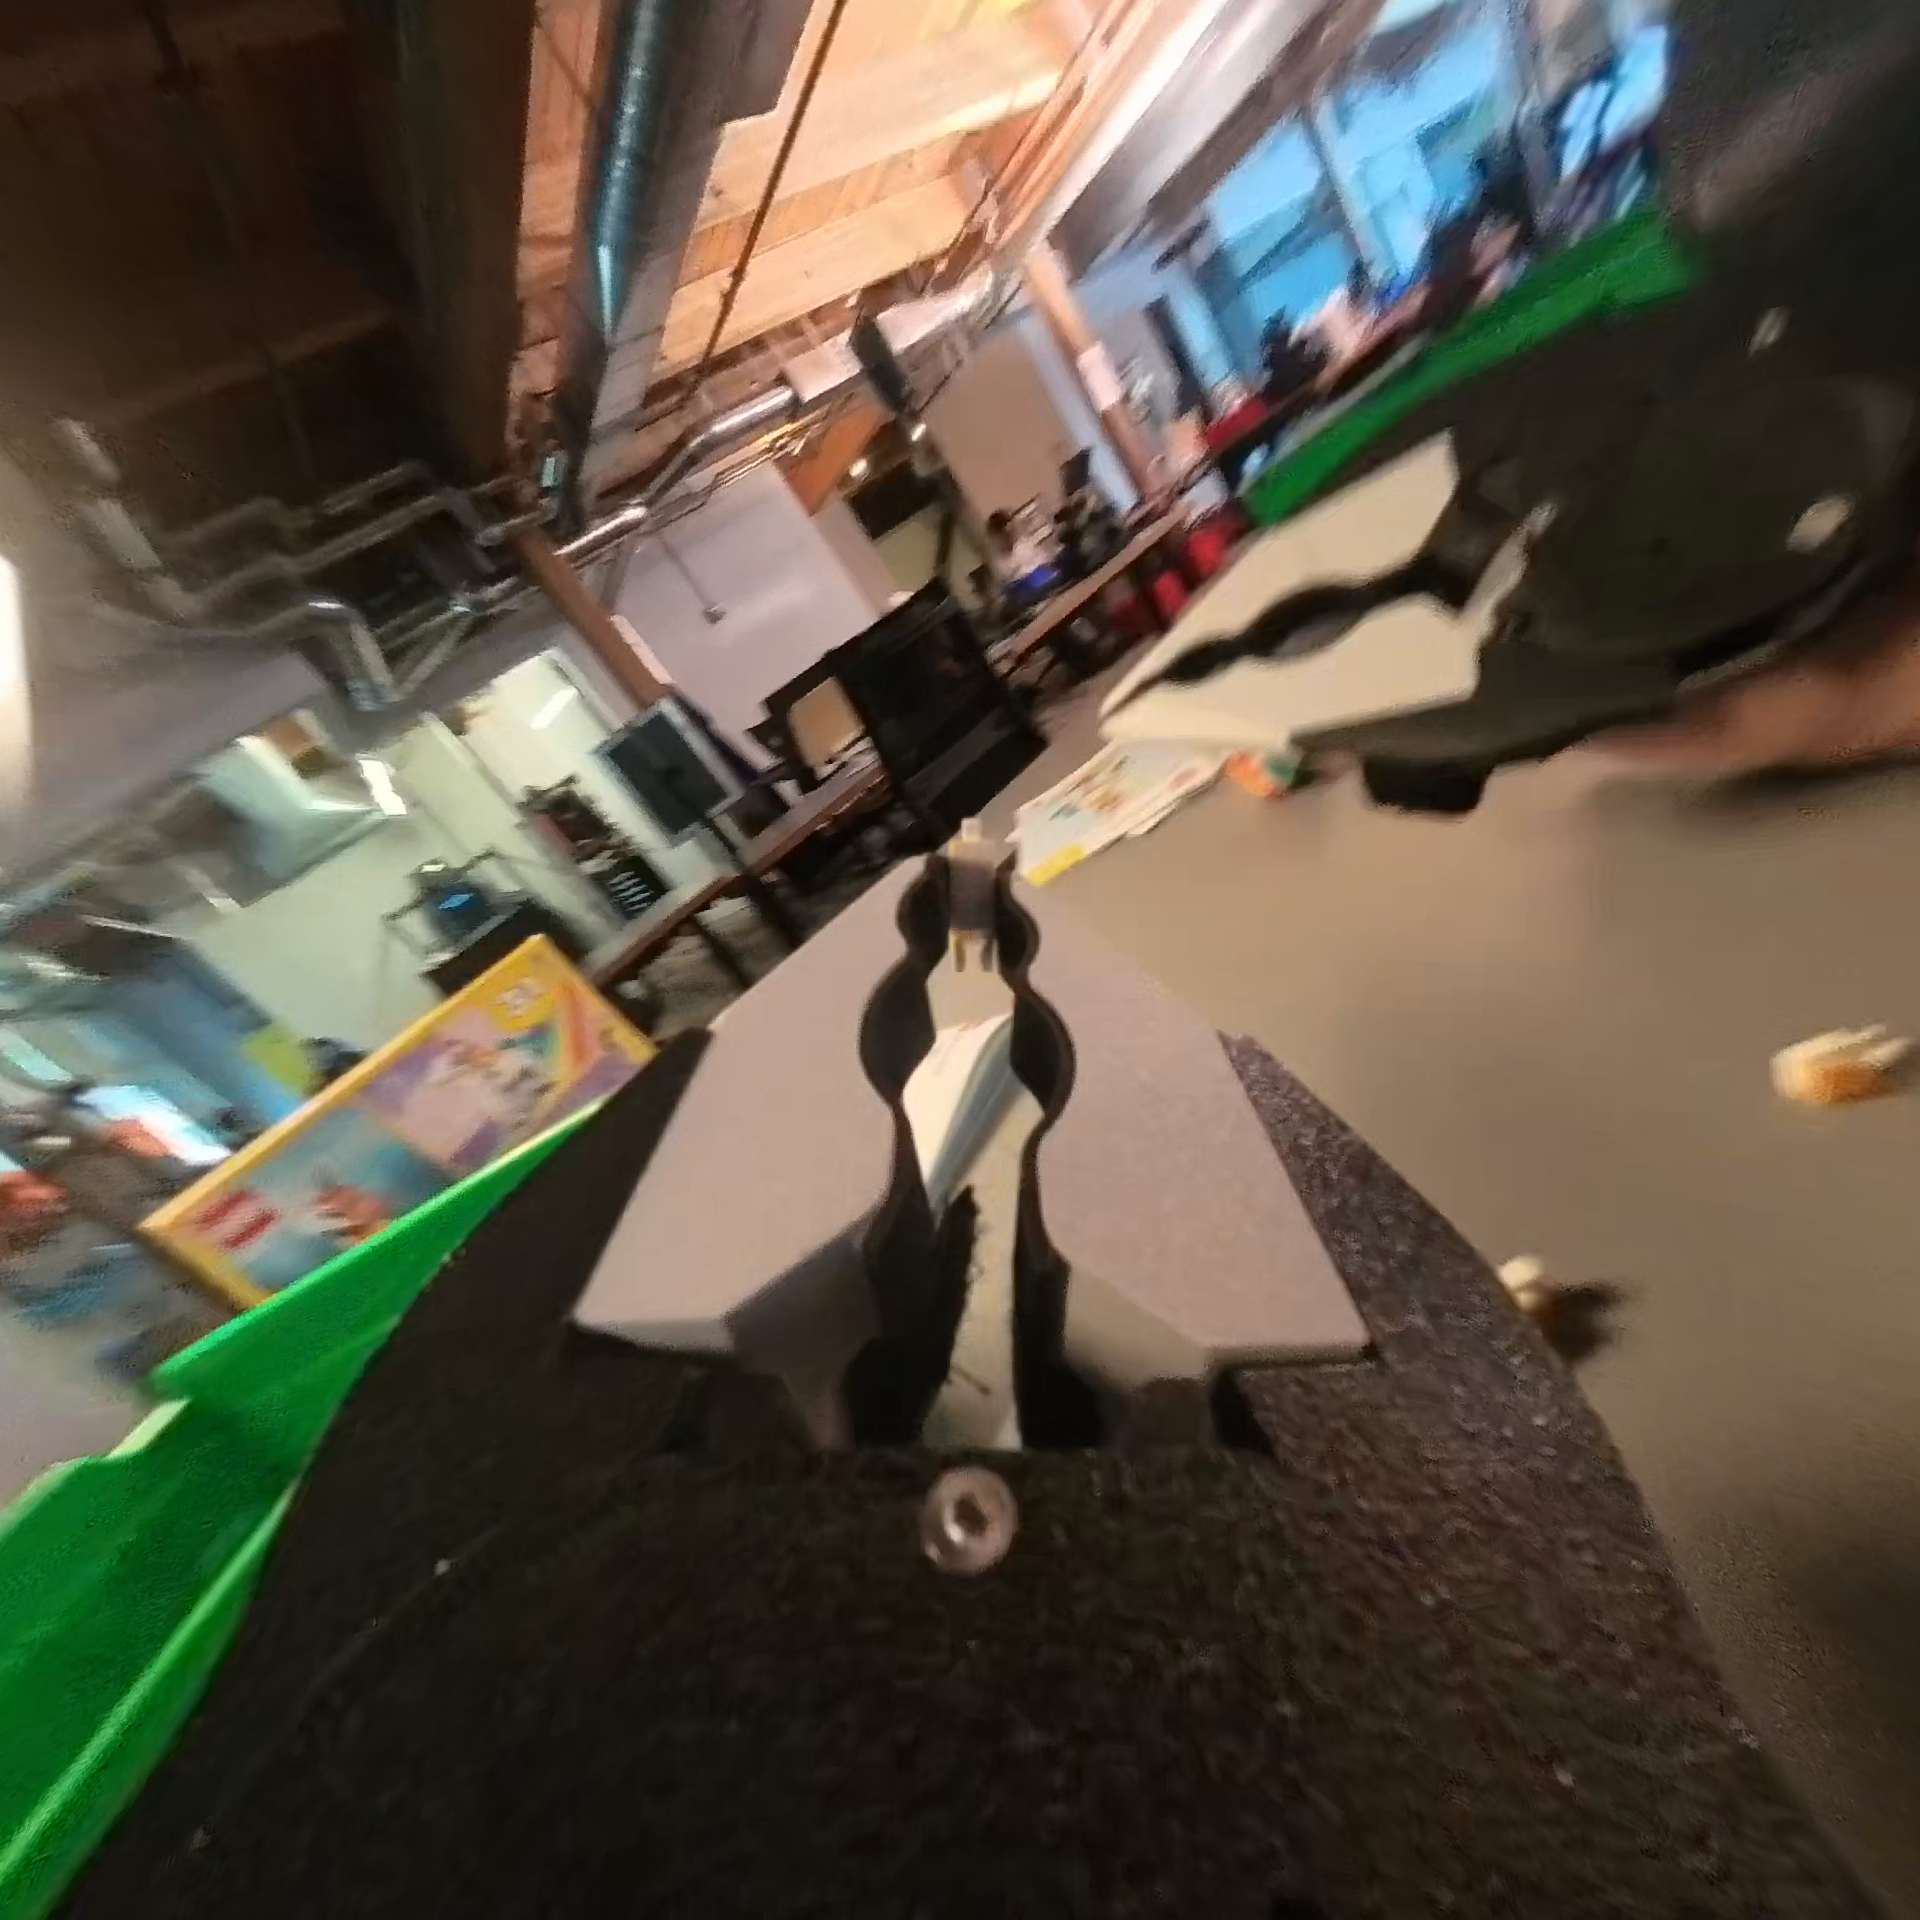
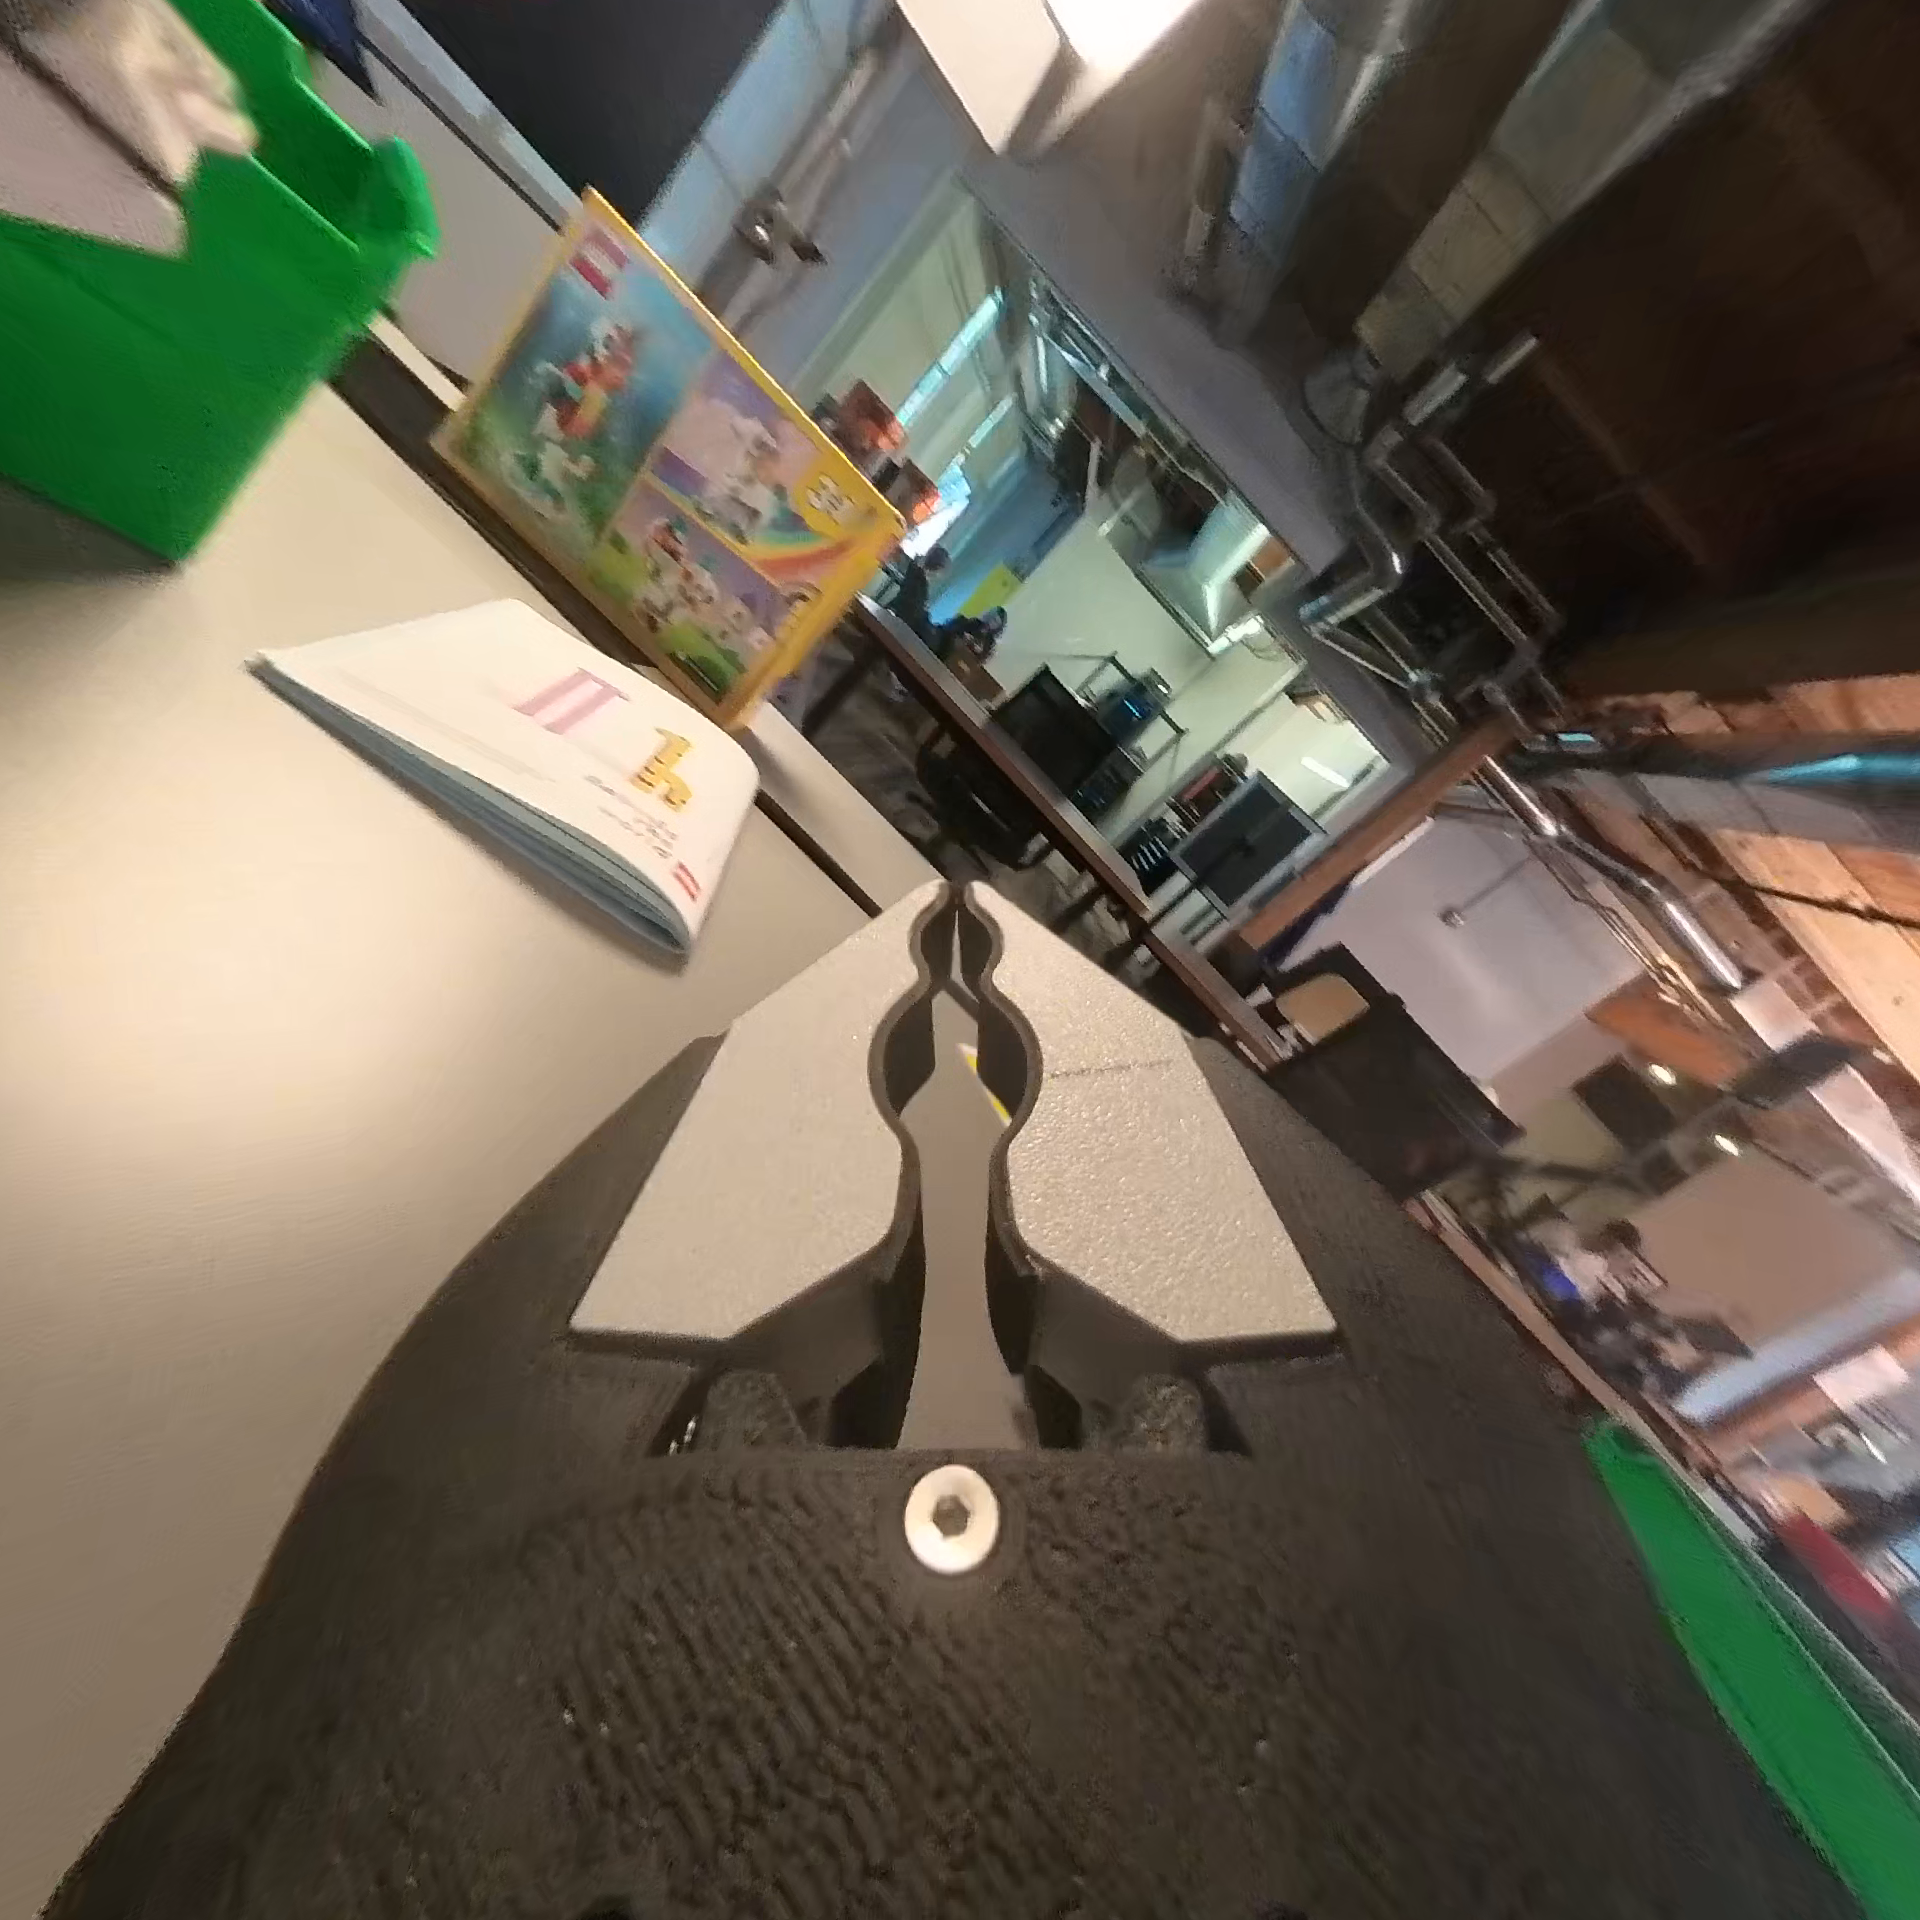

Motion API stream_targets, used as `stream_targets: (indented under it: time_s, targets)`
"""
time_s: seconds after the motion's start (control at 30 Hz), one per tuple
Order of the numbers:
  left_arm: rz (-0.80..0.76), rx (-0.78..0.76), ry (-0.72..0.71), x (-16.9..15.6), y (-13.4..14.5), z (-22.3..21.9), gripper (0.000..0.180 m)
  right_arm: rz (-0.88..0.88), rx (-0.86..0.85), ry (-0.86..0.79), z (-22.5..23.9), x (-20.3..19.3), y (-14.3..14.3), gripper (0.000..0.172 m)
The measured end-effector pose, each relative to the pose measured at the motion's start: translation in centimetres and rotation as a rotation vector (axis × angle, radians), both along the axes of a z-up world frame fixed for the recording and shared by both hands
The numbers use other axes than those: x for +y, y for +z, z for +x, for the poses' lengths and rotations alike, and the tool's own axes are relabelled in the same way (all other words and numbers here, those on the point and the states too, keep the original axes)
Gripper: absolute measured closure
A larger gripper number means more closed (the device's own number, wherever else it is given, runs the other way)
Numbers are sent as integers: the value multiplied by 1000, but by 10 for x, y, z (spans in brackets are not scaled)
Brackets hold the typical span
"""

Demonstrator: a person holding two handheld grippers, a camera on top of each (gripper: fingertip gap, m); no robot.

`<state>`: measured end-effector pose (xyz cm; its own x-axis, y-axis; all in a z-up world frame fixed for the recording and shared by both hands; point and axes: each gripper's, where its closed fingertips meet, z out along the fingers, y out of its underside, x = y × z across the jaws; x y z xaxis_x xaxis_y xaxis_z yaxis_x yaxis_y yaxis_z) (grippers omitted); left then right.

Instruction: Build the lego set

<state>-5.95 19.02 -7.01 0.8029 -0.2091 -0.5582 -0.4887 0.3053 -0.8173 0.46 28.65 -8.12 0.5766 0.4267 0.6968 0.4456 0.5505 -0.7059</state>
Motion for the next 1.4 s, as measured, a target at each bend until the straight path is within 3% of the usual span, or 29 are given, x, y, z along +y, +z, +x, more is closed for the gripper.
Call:
stream_targets:
  time_s: [0.1,0.23,0.37,0.53,0.73,1.4]
  targets:
    - [-65,-261,-176,-12,18,8,176,9,8,133,-13,-21,7,171]
    - [-214,-657,-489,-31,42,16,176,52,-18,418,-40,-84,18,140]
    - [-359,-934,-742,-42,53,19,176,172,-11,520,-54,-126,31,117]
    - [-525,-1057,-827,-35,35,25,176,257,-31,496,-57,-135,33,113]
    - [-583,-1258,-987,-37,41,19,175,313,-36,433,-54,-131,38,142]
    - [-613,-1285,-913,-26,28,26,175,316,-49,433,-56,-133,36,147]
